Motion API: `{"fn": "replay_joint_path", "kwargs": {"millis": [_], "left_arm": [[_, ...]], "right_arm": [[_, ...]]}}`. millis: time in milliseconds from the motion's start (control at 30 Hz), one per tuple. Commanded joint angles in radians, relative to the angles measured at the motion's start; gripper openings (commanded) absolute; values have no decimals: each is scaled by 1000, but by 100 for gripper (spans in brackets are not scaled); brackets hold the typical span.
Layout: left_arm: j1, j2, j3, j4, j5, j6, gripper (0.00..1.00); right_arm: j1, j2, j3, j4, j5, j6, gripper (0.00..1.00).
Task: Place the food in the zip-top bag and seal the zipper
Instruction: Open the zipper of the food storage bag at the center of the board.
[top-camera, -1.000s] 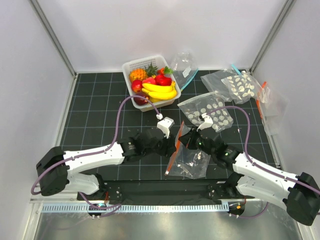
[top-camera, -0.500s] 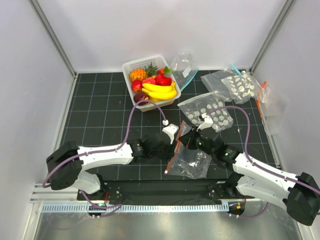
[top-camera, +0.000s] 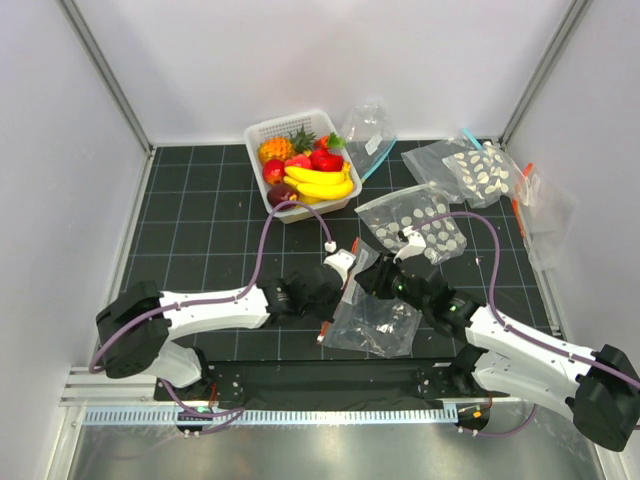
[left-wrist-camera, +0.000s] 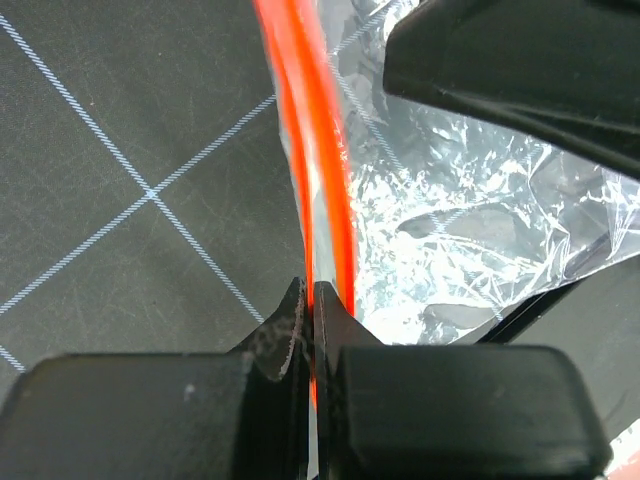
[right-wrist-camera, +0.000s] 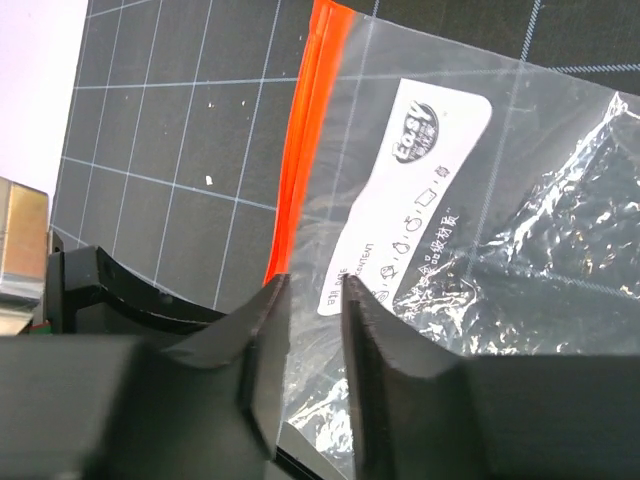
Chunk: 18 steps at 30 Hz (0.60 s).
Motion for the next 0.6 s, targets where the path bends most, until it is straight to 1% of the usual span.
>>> {"fn": "replay_joint_path", "kwargs": {"millis": [0,233,333,367,467,567], "left_arm": [[-8,-56,38,12,-22,-8,0],[-18,-104,39,20,-23,1,0],[-19,-104,41,18,-23,6,0],[-21,-103,42,18,-23,7,0],[-19,-96,44,13,-25,4,0],[-21,-99,45,13,-26,1,0]], "right_arm": [[6,3,1,6,15,-8,37],[17,39,3,-8,37,-3,38],[29,41,6,4,38,-5,41],[43,27,4,15,37,-8,48],[66,3,-7,53,35,-18,60],[92,-26,-10,67,49,-32,62]]}}
